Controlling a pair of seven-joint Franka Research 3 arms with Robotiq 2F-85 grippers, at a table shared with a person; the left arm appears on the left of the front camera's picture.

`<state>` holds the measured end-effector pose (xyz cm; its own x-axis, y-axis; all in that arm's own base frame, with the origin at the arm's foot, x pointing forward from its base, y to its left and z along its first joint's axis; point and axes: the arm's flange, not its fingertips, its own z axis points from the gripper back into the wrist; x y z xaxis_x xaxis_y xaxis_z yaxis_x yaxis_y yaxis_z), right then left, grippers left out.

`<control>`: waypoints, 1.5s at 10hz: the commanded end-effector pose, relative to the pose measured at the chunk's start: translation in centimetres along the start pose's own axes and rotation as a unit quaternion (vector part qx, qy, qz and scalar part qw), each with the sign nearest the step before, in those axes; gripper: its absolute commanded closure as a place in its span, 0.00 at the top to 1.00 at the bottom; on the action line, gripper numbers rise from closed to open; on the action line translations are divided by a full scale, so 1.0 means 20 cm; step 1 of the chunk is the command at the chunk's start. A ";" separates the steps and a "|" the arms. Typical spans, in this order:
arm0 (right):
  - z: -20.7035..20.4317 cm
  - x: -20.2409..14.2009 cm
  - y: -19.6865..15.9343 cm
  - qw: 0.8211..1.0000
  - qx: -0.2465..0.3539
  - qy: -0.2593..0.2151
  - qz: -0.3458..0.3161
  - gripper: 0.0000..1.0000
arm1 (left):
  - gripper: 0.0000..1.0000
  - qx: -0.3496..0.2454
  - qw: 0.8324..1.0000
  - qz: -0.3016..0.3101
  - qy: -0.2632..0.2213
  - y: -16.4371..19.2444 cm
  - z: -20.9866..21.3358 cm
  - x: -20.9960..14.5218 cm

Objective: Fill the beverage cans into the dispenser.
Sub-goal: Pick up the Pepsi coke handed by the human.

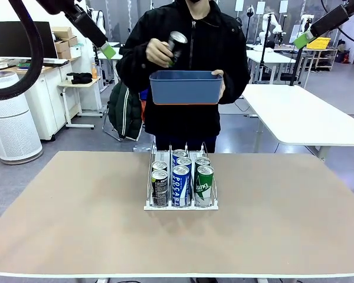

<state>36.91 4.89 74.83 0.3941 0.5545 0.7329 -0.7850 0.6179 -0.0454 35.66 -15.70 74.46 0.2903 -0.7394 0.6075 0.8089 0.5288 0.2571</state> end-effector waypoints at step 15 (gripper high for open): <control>0.00 0.00 0.00 1.000 0.003 -0.003 -0.001 1.00 | 1.00 -0.004 1.000 -0.004 0.004 0.01 0.00 -0.01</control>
<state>36.91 4.89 74.83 0.3941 0.5545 0.7329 -0.7850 0.6179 -0.0454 35.65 -15.70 74.46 0.2903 -0.7394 0.6074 0.8089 0.5287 0.2571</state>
